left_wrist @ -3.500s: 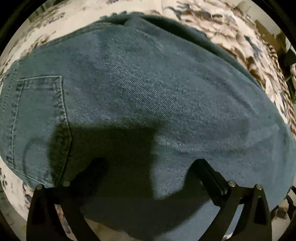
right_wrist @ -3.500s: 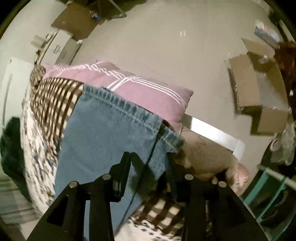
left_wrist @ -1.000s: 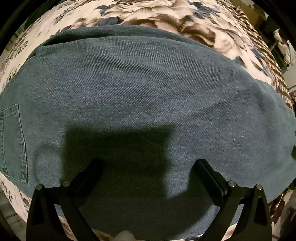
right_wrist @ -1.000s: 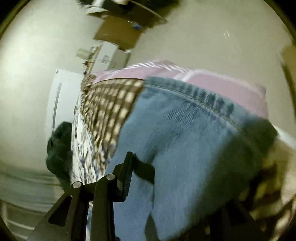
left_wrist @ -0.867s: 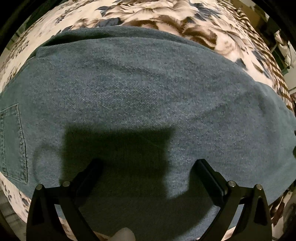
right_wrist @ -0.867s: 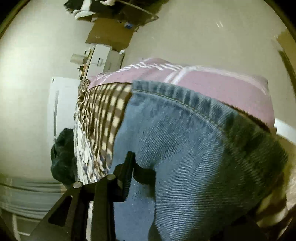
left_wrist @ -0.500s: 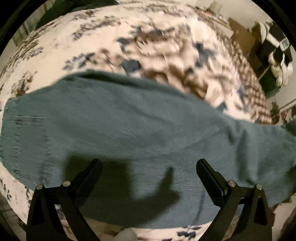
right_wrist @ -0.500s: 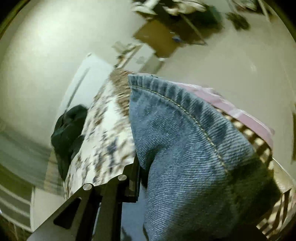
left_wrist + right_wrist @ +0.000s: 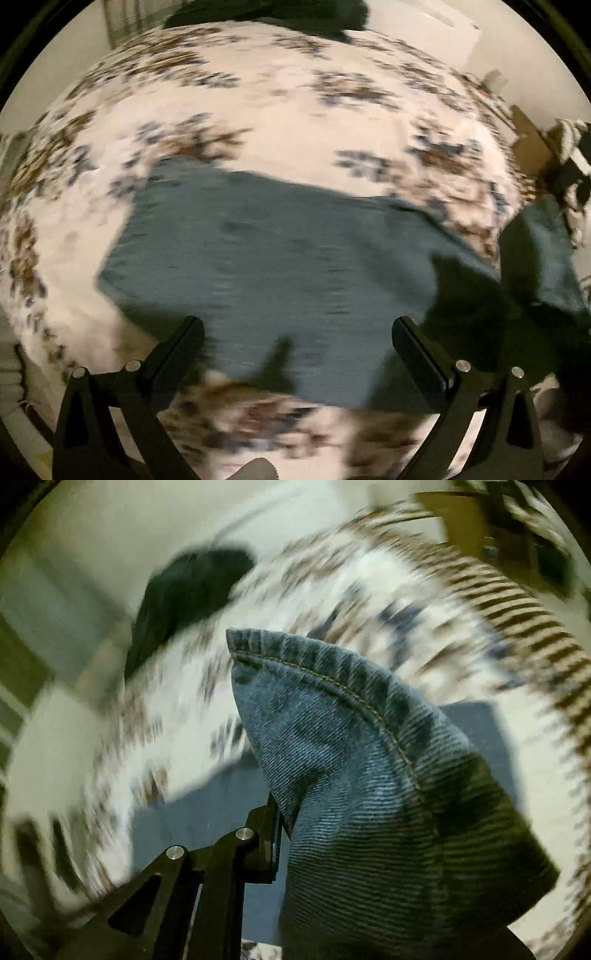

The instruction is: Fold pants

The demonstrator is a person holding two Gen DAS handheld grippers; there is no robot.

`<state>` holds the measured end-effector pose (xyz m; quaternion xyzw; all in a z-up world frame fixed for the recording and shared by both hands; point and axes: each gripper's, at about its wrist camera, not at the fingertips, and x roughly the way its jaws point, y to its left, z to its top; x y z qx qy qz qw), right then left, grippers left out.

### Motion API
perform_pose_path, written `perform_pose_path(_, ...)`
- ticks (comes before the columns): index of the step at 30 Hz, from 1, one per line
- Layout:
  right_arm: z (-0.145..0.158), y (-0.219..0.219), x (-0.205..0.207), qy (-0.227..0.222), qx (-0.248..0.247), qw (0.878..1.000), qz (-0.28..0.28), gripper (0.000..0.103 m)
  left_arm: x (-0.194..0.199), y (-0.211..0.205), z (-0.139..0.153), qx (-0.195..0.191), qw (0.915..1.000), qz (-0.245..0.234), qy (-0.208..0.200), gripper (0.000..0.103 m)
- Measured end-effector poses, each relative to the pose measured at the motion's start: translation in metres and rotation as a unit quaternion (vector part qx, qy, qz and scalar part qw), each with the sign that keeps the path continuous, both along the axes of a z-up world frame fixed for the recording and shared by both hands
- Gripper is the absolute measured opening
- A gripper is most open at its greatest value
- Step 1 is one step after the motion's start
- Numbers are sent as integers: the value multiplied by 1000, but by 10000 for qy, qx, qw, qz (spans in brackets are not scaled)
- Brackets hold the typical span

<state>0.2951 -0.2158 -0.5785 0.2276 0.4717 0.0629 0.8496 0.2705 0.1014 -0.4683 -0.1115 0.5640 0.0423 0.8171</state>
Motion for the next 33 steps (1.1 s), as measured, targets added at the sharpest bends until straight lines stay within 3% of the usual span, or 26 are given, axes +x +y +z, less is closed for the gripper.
perform_pose_path(3, -55, 79, 11, 563, -682, 9939, 664, 14, -9, 42, -11, 44, 9997, 221, 76, 103)
perform_pose_path(4, -68, 96, 15, 755, -861, 9907, 735, 21, -11, 54, -13, 58, 9995, 292, 89, 103)
perform_pose_path(6, -77, 123, 12, 928, -929, 9871, 911, 45, -14, 76, -18, 98, 9989, 455, 108, 103)
perform_pose_path(7, -76, 135, 9, 936, -844, 9869, 1009, 69, -15, 85, -19, 96, 9984, 541, 114, 103)
perform_pose_path(8, -71, 149, 4, 837, -749, 9859, 1236, 86, -16, 94, -20, 71, 9978, 644, 118, 103)
perform_pose_path(9, -67, 155, 1, 794, -675, 9845, 1408, 89, -15, 101, -20, 40, 9972, 730, 123, 103)
perform_pose_path(11, -57, 155, -1, 770, -392, 9854, 1467, 89, -12, 107, -19, -56, 9964, 831, 138, 103)
perform_pose_path(13, -46, 123, -3, 862, 518, 9877, 1194, 89, -4, 102, -15, -215, 9968, 765, 72, 103)
perform_pose_path(15, -31, 95, 1, 817, 1128, 9864, 876, 89, 5, 90, -10, -338, 9977, 587, -27, 103)
perform_pose_path(18, -10, 44, -1, 662, 1593, 9839, 457, 89, 22, 58, -5, -630, 9977, 222, -74, 103)
perform_pose_path(22, -4, 1, -10, 812, 1012, 9915, -7, 89, 36, 8, -21, -873, 9957, -254, 162, 103)
perform_pose_path(24, -18, -19, -12, 1137, 680, 9909, -249, 89, 40, -15, -35, -761, 9956, -424, 332, 103)
perform_pose_path(26, -27, -32, -14, 1227, 648, 9895, -410, 89, 43, -37, -50, -593, 9947, -707, 462, 102)
perform_pose_path(27, -33, -38, -16, 1285, 604, 9887, -476, 89, 45, -47, -57, -486, 9940, -868, 463, 94)
perform_pose_path(29, -45, -49, -19, 1345, 514, 9880, -556, 89, 49, -60, -61, -340, 9921, -1162, 333, 53)
perform_pose_path(30, -49, -51, -21, 1390, 426, 9876, -592, 89, 49, -65, -60, -261, 9903, -1339, 260, 24)
perform_pose_path(33, -60, -56, -25, 1479, 312, 9863, -667, 89, 48, -66, -57, -303, 9892, -1432, 93, 19)
